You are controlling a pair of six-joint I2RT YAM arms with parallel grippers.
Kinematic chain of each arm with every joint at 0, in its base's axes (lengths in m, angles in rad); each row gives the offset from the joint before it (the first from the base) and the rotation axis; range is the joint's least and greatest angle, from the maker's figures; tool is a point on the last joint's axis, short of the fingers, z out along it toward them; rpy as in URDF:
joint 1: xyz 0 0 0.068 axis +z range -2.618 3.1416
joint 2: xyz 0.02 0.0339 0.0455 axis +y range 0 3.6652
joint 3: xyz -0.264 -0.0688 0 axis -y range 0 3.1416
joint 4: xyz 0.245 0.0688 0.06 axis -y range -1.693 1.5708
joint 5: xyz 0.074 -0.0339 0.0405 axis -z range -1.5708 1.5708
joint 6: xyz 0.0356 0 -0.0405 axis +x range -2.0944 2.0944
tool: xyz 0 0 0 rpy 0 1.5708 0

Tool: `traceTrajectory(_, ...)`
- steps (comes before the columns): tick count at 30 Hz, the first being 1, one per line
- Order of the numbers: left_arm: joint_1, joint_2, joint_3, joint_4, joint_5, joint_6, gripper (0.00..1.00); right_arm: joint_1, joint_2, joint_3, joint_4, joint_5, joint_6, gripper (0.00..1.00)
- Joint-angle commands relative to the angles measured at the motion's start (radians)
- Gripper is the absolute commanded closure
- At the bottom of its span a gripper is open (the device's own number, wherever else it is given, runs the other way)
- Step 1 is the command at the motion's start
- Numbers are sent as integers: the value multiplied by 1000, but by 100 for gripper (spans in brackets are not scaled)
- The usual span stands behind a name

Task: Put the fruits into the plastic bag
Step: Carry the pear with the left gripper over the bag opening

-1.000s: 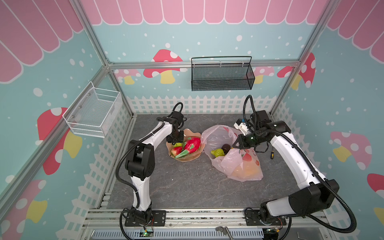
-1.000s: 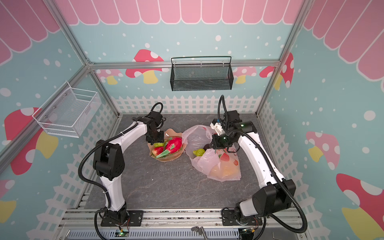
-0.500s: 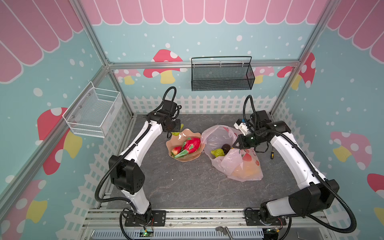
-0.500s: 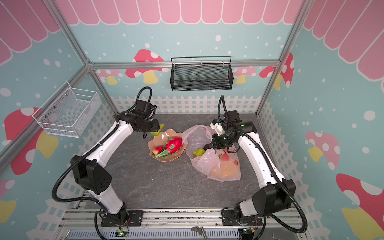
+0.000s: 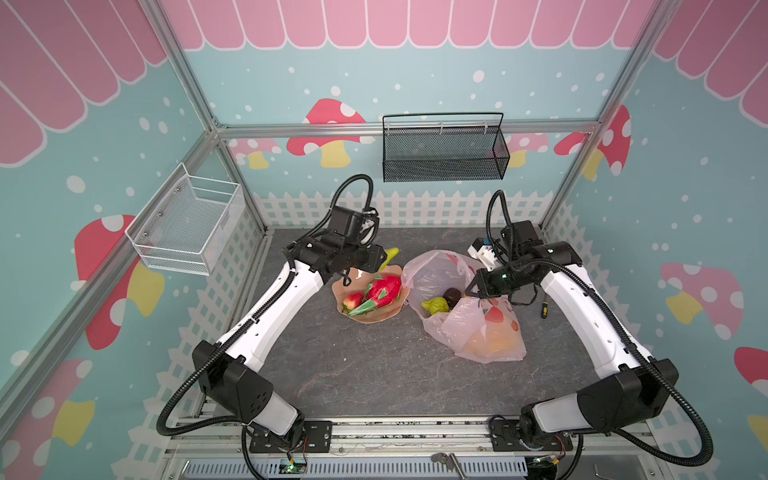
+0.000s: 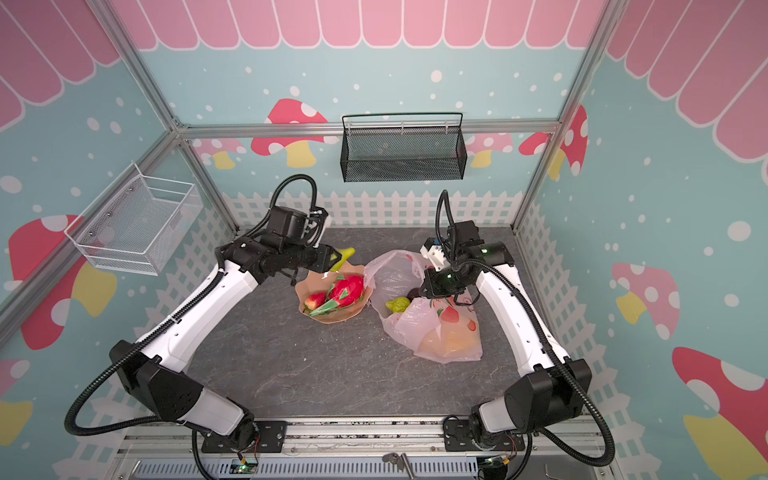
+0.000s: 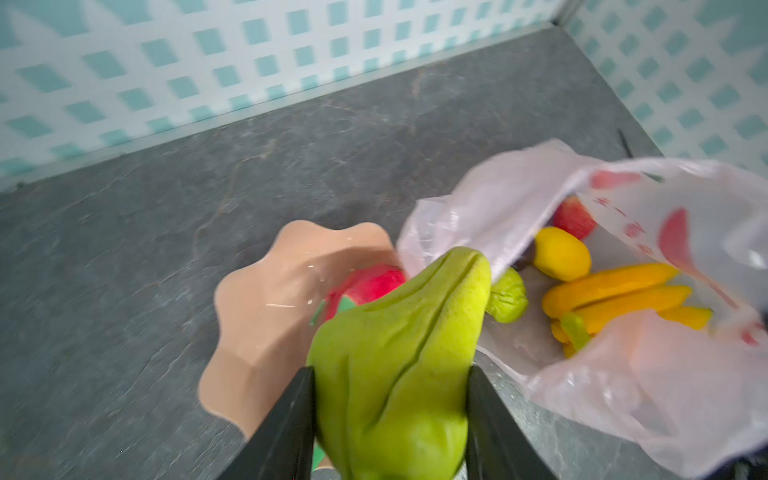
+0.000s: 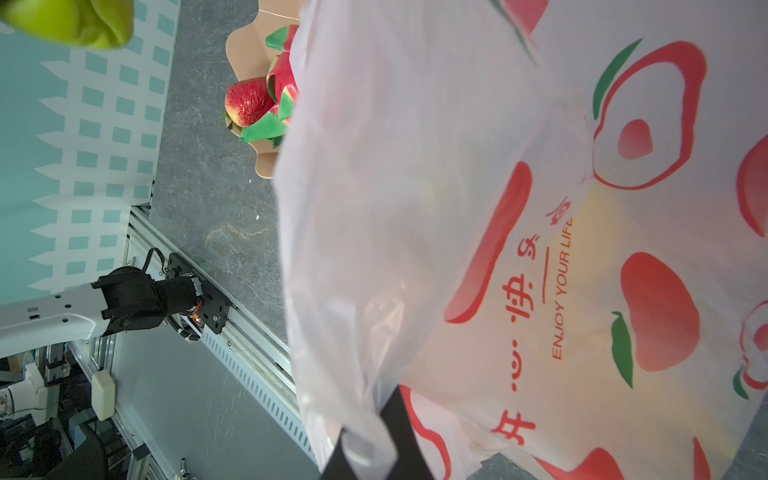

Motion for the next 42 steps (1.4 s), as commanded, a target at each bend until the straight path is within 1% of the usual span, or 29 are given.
traceTrajectory(1,-67,-35,-33,60,59,118,64,6,-18,21,-19,-3,-21,100)
traceTrajectory(4,-127,-27,-47,61,35,171,64,6,-21,18,-20,-4,-21,100)
traceTrajectory(8,-179,2,-37,60,23,215,65,6,-26,12,-18,-1,-22,100)
traceTrajectory(12,-235,40,-47,55,-18,279,64,6,-31,12,-19,-4,-21,100)
traceTrajectory(19,-297,129,-47,39,-69,311,66,6,-39,8,-22,-2,-20,100)
traceTrajectory(21,-309,176,-33,34,-112,312,67,6,-41,5,-22,-2,-21,100)
traceTrajectory(26,-314,274,11,33,-121,285,67,6,-45,1,-22,-1,-24,100)
traceTrajectory(31,-331,341,60,36,-144,297,67,6,-51,-1,-23,-1,-25,100)
traceTrajectory(36,-344,409,122,44,-152,295,67,5,-56,-9,-23,-4,-25,100)
traceTrajectory(42,-360,486,210,60,-117,271,67,6,-57,-8,-23,-7,-25,100)
